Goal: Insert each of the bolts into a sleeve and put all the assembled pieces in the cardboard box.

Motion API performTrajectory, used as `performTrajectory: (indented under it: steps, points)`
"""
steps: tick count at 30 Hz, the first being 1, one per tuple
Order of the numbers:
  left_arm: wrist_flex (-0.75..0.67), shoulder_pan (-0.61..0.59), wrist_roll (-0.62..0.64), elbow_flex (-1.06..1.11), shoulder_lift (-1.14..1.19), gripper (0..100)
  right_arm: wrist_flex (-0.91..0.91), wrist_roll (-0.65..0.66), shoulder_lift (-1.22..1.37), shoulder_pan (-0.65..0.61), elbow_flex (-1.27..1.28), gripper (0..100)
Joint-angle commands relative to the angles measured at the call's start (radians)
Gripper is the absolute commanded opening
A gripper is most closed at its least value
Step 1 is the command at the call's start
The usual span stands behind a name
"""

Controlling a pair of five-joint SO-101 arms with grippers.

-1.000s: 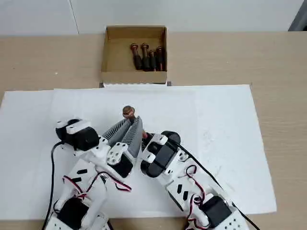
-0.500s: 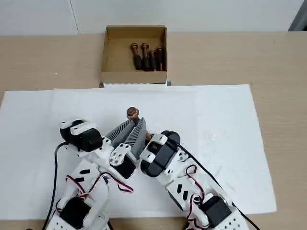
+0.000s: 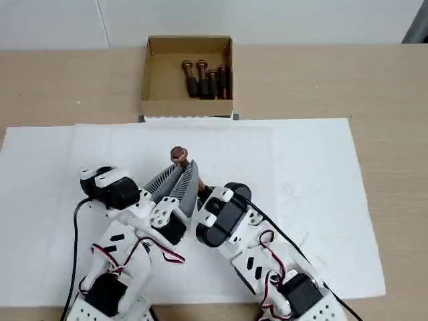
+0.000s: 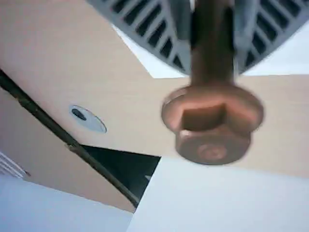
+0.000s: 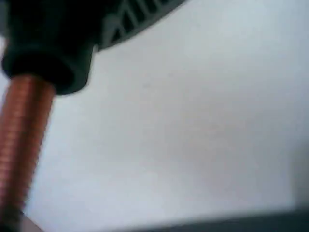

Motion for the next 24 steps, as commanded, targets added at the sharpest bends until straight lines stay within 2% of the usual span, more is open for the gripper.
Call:
performTrajectory:
  steps: [1,11,19,24]
  points:
    - [0.018,0.037,0.006,-0.001,-0.009,0,-0.03,0.032,-0.008,-0.012,-0.061,0.4]
    - [0.074,0.075,0.006,0.001,-0.011,0,-0.077,0.058,-0.008,-0.007,-0.06,0.4]
    - [0.324,0.163,0.006,0.001,-0.011,0,-0.077,0.058,-0.008,-0.007,-0.058,0.4]
    - [0.35,0.163,0.006,0.025,-0.011,1,-0.077,0.058,-0.008,-0.007,-0.054,0.4]
